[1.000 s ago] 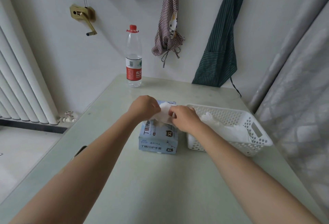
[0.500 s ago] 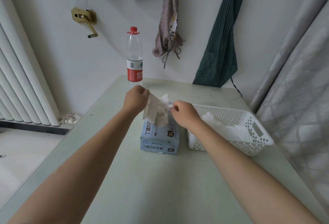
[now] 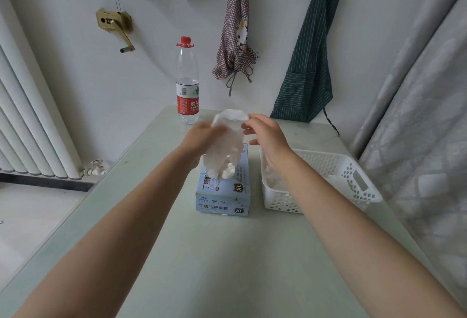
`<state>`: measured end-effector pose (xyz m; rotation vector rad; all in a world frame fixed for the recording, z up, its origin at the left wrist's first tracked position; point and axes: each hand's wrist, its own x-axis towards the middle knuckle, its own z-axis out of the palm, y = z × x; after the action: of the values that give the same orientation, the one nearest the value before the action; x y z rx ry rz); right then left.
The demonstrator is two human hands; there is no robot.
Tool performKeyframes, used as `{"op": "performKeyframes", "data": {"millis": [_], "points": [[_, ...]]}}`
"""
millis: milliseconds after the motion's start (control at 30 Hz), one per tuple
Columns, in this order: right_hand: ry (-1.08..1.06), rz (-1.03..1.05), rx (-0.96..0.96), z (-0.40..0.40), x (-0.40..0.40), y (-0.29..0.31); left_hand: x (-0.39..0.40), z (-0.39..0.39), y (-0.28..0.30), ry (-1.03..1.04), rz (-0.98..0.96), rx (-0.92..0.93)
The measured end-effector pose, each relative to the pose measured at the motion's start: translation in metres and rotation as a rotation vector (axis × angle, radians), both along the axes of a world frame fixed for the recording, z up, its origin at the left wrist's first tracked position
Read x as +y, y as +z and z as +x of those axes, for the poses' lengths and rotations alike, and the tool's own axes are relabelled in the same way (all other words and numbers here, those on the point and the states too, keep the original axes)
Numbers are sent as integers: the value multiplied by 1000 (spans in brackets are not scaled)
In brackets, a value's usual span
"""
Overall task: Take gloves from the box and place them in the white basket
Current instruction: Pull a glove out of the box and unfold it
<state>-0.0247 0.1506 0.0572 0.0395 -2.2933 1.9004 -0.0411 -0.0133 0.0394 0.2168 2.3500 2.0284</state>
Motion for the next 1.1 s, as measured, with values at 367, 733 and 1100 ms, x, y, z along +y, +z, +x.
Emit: {"op": "performKeyframes", "data": {"millis": [367,733,1100], "points": [[172,-178,-183,3,2,-9,-3,6,9,-47,326,-198],[-10,119,22,10,6,38,7,7,19,7,63,64],[-37,282,201,35,15,68,23,22,41,-238,-98,136]]}}
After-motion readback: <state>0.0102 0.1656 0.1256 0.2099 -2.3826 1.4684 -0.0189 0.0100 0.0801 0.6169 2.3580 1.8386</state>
